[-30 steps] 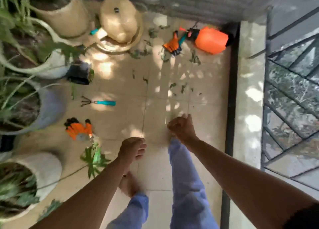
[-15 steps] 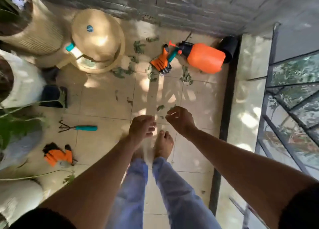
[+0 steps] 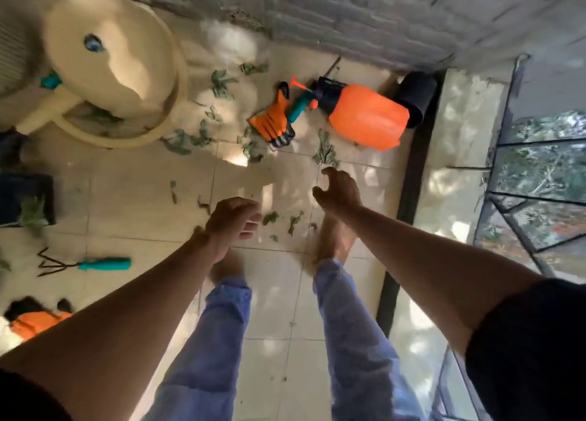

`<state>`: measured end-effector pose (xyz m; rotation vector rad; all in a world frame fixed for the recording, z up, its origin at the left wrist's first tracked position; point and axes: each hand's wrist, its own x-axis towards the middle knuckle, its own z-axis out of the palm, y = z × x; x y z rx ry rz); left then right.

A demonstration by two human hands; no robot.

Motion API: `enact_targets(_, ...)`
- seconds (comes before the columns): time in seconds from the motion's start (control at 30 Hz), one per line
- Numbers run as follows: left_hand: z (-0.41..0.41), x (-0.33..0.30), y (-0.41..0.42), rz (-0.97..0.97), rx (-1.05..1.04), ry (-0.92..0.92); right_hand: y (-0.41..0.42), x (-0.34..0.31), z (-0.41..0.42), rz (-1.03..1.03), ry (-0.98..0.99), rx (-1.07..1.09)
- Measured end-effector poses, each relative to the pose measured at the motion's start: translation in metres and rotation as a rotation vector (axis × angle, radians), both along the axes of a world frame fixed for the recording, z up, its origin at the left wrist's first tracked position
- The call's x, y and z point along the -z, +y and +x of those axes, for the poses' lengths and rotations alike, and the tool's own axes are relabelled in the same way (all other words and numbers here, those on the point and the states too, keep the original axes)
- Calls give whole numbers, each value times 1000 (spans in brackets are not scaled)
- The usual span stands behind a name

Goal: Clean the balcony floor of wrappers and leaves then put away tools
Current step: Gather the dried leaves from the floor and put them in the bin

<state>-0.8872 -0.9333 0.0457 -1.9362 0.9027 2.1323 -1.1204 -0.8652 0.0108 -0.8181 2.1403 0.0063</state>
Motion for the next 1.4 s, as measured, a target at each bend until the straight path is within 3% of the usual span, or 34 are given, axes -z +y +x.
enact_targets(0.1,-8,43,4,30,13,1,-15,57,-28,164,49,-69)
enact_targets(0.23,-27,103,13,27,-58,-3,-29,123,-65,224,136,40)
enact_targets(0.4,-59,146,25,48,-117,-18,-39,170,-92,72,172,37)
enact_targets(0.53,-73,148,25,102,-136,42,-35,174,-86,-14,175,-82)
enact_targets(0.73,-77,147,9,156,-201,90,-24,162,-61,-8,94,-499)
enact_targets(0.93,-72,152,-3,136,-253,33,-51,161,-52,75,253,-376)
enact_targets(1.13,-62,157,2,149,-276,-21,-54,169,-54,-65,223,-284)
enact_targets(1.3,-51,154,18,155,-279,-23,-21,161,-53,-61,250,-441)
enact_targets(1.4,-44,153,29,155,-286,-2,-8,157,-56,-36,294,-365)
